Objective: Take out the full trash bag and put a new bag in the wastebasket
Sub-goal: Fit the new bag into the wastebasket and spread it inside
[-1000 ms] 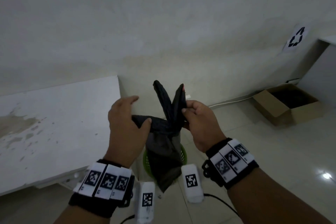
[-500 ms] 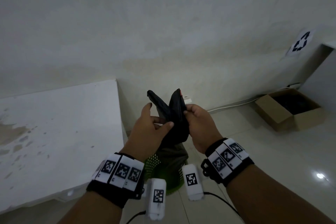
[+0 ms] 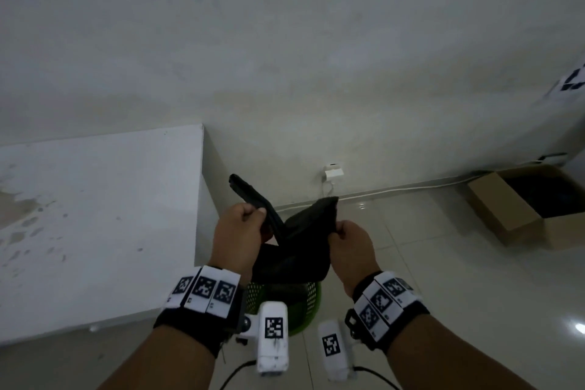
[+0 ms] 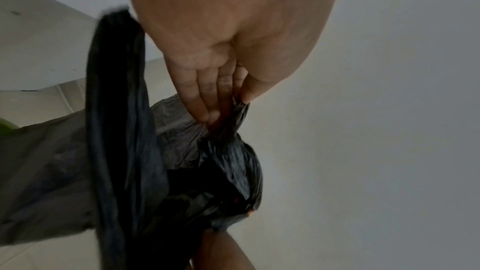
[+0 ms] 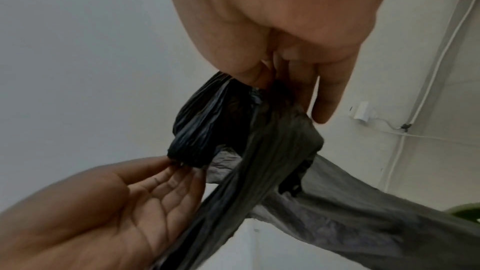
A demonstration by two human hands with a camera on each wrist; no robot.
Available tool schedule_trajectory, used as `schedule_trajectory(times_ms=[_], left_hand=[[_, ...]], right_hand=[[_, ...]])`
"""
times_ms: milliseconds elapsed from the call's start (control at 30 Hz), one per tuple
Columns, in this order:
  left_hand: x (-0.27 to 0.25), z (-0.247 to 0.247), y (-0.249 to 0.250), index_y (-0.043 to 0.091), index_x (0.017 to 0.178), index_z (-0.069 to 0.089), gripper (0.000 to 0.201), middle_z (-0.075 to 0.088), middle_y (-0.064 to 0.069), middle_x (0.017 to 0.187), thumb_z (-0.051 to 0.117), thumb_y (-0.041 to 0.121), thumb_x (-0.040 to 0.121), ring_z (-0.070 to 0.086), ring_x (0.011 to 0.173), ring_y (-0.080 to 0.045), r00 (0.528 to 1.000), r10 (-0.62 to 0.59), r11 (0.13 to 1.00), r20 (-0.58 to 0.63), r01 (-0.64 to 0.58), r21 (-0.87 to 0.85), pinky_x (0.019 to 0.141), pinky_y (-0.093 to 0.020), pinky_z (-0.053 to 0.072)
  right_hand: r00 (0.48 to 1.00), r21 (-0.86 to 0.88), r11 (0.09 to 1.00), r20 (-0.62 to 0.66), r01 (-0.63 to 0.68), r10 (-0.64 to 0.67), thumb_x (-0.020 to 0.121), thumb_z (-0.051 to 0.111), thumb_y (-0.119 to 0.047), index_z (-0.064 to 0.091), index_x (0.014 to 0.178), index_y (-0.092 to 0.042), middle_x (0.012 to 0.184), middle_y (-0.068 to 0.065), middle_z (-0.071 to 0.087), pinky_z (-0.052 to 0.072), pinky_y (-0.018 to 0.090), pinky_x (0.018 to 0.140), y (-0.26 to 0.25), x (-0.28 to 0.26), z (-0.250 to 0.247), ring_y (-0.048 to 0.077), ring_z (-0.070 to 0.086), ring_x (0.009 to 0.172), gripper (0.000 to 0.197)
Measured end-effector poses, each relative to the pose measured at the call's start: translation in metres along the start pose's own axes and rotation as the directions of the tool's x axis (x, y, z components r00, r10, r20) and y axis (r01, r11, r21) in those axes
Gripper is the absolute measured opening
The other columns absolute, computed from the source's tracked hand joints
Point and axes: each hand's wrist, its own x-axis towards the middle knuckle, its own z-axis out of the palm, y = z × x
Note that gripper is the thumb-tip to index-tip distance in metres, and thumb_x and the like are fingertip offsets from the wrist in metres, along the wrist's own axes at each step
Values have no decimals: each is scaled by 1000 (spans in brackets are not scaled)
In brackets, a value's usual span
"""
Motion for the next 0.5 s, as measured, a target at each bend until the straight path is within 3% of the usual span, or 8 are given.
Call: schedule_trajectory(times_ms=[33, 100, 167, 233, 300, 367, 433, 500], left_hand=[[3, 4, -7, 14, 82, 68, 20, 75, -14, 86, 64, 32, 90, 72, 88, -35, 1000, -8, 1000, 9, 8, 19, 87, -57, 58], [11, 12, -24, 23, 77, 67, 24, 74, -14, 85, 64, 46, 81, 71, 88, -36, 1000, -2, 998, 4, 2, 68, 88, -58, 57], [19, 19, -42, 27, 74, 65, 29, 73, -13, 85, 61, 56, 71, 71, 88, -35, 1000, -2, 995, -9, 3, 98, 88, -58, 56], [25, 29, -59, 28, 72, 63, 28, 72, -13, 83, 61, 56, 70, 70, 88, -37, 1000, -3, 993, 4, 3, 121, 87, -60, 56], [24, 39, -62, 27, 72, 62, 27, 70, -14, 82, 63, 55, 71, 69, 87, -40, 1000, -9, 989, 18, 6, 145, 85, -63, 55], [22, 50, -66, 26, 70, 62, 25, 70, -15, 81, 63, 51, 74, 68, 85, -41, 1000, -29, 991, -9, 30, 133, 83, -63, 55], [20, 60, -71, 21, 73, 63, 22, 70, -17, 83, 63, 41, 81, 69, 86, -41, 998, -53, 995, -29, 55, 82, 83, -61, 56], [22, 69, -82, 8, 88, 63, 20, 70, -22, 88, 60, 26, 95, 69, 88, -40, 995, -93, 996, -43, 93, -15, 84, -58, 58]], right_hand=[[1000, 4, 1000, 1, -27, 27, 84, 52, -17, 63, 100, -14, 107, 8, 66, 55, 39, 84, 8, 4, -1, 24, 63, 96, 20], [1000, -50, 999, -18, 10, -11, 82, 59, -26, 46, 133, -16, 137, 4, 45, 46, 40, 103, 16, 8, -5, 21, 48, 121, 53], [957, -247, 930, -28, 273, -289, 77, 61, -37, 38, 142, -16, 147, 5, 35, 36, 43, 111, 11, 11, -11, 22, 37, 134, 71], [850, -316, 792, 112, 522, -515, 78, 57, -48, 47, 138, -16, 143, 5, 46, 35, 43, 112, 9, 16, -11, 23, 40, 135, 69], [808, -267, 772, 318, 578, -495, 85, 57, -49, 54, 134, -17, 134, 2, 58, 40, 35, 108, 16, 25, -5, 19, 52, 126, 59], [782, -248, 783, 457, 570, -424, 91, 54, -41, 63, 123, -18, 119, 2, 68, 48, 32, 95, 32, 35, 3, 19, 63, 109, 40], [790, -213, 820, 473, 532, -390, 94, 53, -28, 69, 108, -14, 104, 5, 72, 49, 31, 82, 48, 43, 12, 21, 66, 96, 26], [846, -167, 883, 409, 438, -343, 97, 53, -19, 69, 100, -10, 97, 5, 71, 44, 20, 71, 67, 51, 22, 17, 64, 89, 19]])
